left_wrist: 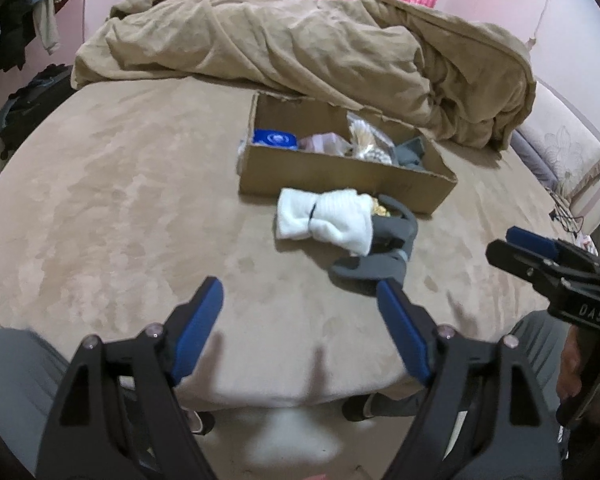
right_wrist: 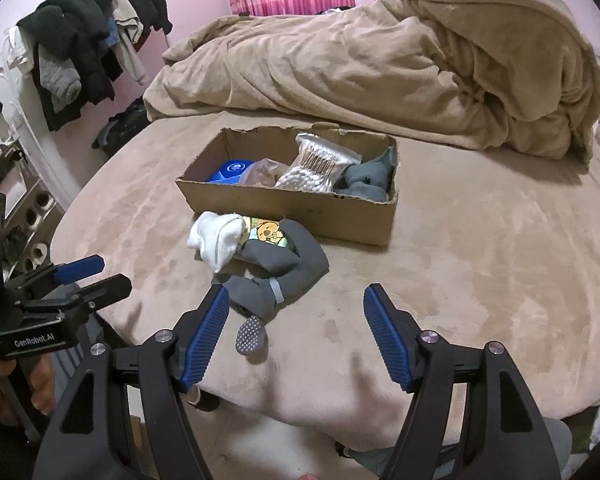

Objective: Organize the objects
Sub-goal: 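Grasp the white socks with the left gripper while the right gripper grasps the gray sock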

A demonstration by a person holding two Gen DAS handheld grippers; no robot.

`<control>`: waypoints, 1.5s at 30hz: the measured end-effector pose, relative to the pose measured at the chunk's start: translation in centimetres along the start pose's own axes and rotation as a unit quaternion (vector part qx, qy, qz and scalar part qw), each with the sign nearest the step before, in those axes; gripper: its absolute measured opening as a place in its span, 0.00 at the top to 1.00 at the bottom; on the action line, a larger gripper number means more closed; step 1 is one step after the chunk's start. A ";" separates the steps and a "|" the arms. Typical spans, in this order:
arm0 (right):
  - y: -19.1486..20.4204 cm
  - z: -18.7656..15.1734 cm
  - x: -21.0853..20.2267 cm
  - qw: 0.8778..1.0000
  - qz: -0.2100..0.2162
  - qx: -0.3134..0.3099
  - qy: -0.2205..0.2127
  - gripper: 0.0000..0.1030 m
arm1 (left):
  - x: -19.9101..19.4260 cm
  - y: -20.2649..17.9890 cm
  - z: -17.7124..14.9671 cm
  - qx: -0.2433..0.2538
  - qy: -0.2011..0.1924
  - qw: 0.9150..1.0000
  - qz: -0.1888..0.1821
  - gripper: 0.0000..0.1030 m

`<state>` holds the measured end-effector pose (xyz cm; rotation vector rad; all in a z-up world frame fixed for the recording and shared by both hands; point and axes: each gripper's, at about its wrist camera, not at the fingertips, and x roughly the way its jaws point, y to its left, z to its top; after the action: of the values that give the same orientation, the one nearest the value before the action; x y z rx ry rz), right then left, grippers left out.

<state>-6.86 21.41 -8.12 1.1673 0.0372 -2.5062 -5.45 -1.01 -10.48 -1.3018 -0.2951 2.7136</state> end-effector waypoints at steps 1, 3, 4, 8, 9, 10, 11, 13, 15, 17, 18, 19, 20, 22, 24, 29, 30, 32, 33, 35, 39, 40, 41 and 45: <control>0.0 0.1 0.4 1.000 -0.002 -0.002 0.002 0.29 | 0.5 -0.1 0.1 0.001 0.001 1.000 -0.002 0.20; 0.0 0.1 1.2 1.000 -0.001 -0.001 0.010 0.29 | 1.3 -0.4 0.5 0.003 0.002 1.000 -0.004 0.13; -0.1 0.1 1.6 1.000 0.000 0.001 0.014 0.29 | 1.7 -0.5 0.7 0.002 0.001 1.000 -0.005 0.10; -0.2 0.1 3.3 1.000 0.002 0.002 0.027 0.29 | 3.4 -1.0 1.5 0.004 0.001 1.000 -0.012 0.09; -0.3 0.1 3.7 1.000 0.004 0.004 0.030 0.29 | 3.8 -1.1 1.7 0.008 0.000 1.000 -0.012 0.09; -0.4 0.1 4.2 0.999 0.005 0.005 0.034 0.29 | 4.2 -1.2 1.9 0.010 0.001 1.000 -0.013 0.09; -0.4 0.1 4.6 0.999 0.006 0.004 0.037 0.29 | 4.9 -1.1 2.1 0.010 0.004 1.000 -0.013 0.09; -0.5 0.1 5.3 0.999 0.009 0.002 0.041 0.29 | 5.8 -0.9 2.5 0.006 0.011 1.000 -0.014 0.09; -0.7 0.1 6.1 0.999 0.011 0.001 0.045 0.29 | 6.7 -0.7 3.0 0.003 0.016 1.000 -0.016 0.09; -0.9 0.2 7.0 0.999 0.014 0.005 0.052 0.29 | 7.4 -0.7 3.4 0.005 0.018 1.000 -0.020 0.09; -0.9 0.3 7.4 0.998 0.016 0.006 0.052 0.29 | 7.8 -0.7 3.5 0.008 0.021 1.000 -0.021 0.09; -1.0 0.3 7.8 0.998 0.018 0.008 0.054 0.29 | 8.1 -0.7 3.7 0.008 0.024 0.999 -0.021 0.09; -1.0 0.3 8.2 0.998 0.020 0.009 0.056 0.29 | 8.5 -0.7 4.0 0.009 0.028 0.999 -0.023 0.09; -1.1 0.4 8.9 0.998 0.025 0.011 0.059 0.29 | 8.9 -0.8 4.2 0.009 0.029 0.999 -0.027 0.09; -1.1 0.4 9.7 0.997 0.031 0.016 0.064 0.29 | 9.3 -0.9 4.5 0.016 0.030 0.999 -0.027 0.09; -1.3 0.2 11.3 0.996 0.042 0.027 0.075 0.31 | 11.5 -0.3 4.4 0.013 0.050 0.998 -0.017 0.09; -1.3 0.1 11.5 0.996 0.046 0.030 0.074 0.33 | 11.8 0.0 4.3 0.005 0.055 0.998 -0.023 0.09; -1.1 -0.1 11.6 0.996 0.051 0.023 0.072 0.48 | 11.7 0.1 4.2 0.006 0.049 0.999 -0.024 0.09; -1.0 -0.2 11.6 0.995 0.057 0.020 0.074 0.53 | 11.6 -0.1 4.2 0.014 0.047 0.999 -0.023 0.10; -0.9 -0.4 11.4 0.995 0.060 0.017 0.073 0.59 | 11.3 -0.3 4.1 0.018 0.039 0.999 -0.030 0.19; -1.2 -0.3 10.7 0.995 0.065 0.023 0.072 0.68 | 10.4 -0.6 4.0 0.024 0.024 0.999 -0.029 0.35; -1.2 -0.3 10.5 0.995 0.062 0.023 0.071 0.69 | 10.2 -0.5 4.0 0.022 0.023 0.999 -0.029 0.37; -1.4 -0.3 10.1 0.996 0.056 0.021 0.070 0.70 | 9.8 -0.3 4.1 0.017 0.022 0.999 -0.030 0.37; -1.9 -0.5 9.0 0.997 0.039 0.027 0.067 0.71 | 8.2 -0.1 4.1 0.015 0.006 0.999 -0.031 0.40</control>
<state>-12.45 20.39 -15.40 1.3313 -0.0401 -2.3727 -13.72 0.09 -14.17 -1.2803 -0.2885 2.6477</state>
